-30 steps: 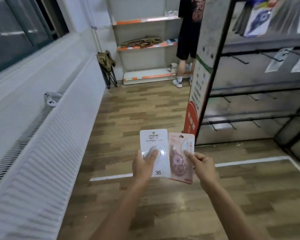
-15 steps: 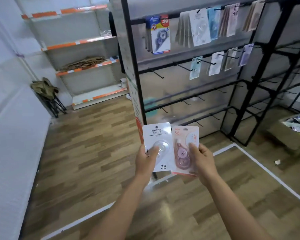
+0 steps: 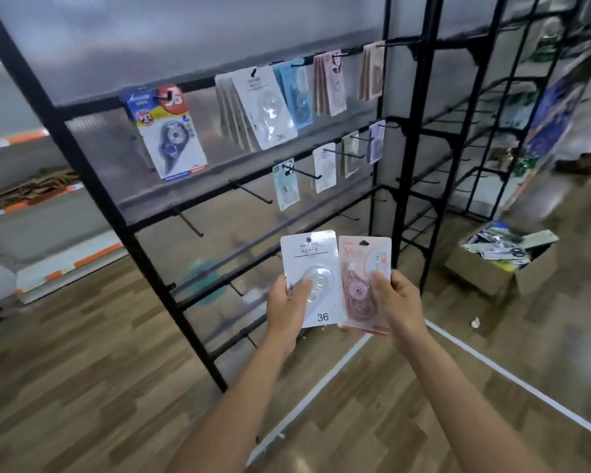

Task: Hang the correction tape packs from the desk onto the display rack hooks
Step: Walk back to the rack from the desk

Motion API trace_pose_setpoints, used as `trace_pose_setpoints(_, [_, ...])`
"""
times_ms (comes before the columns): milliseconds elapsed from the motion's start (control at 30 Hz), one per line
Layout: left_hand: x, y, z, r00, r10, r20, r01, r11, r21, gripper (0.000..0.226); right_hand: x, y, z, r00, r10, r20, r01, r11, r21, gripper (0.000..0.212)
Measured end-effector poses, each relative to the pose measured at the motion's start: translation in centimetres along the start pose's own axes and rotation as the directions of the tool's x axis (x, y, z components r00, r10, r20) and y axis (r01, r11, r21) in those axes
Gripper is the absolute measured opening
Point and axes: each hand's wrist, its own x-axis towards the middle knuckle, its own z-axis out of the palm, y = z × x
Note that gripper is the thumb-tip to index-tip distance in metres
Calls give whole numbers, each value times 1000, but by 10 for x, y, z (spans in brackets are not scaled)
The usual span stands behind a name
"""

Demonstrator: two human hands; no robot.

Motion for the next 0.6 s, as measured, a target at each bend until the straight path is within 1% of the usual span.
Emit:
trace_pose_setpoints(100, [45,8,40,998,41,44,-42,999,6,14,53,-14,-14,1000,-17,-21,17,1000,1,17])
trace_pose_setpoints(167, [75,15,68,997,66,49,-67,998,15,12,90,-25,-23,999,-33,-14,33,999,1,18])
trace_pose_setpoints(300, [129,28,126,994,110,4,-110,994,12,12,164,-49,-46,998,-51,36,51,999,3,18])
trace_pose_setpoints(367, [152,33,157,993,116,-26,-116,993,7,16,199,-63,-57,996,-44,71,46,999,-20,18])
trace_pose_setpoints(433, [172,37,185,990,127,-69,-127,992,7,24,233,-76,-68,994,-72,88,80,992,-98,19])
trace_pose_setpoints(500, [190,40,207,987,132,-92,-132,991,4,31,265,-86,-76,990,-91,105,105,985,-136,20])
trace_pose_setpoints(600, [216,41,229,987,116,-115,-112,993,45,40,307,-88,-84,989,-75,127,96,980,-173,14])
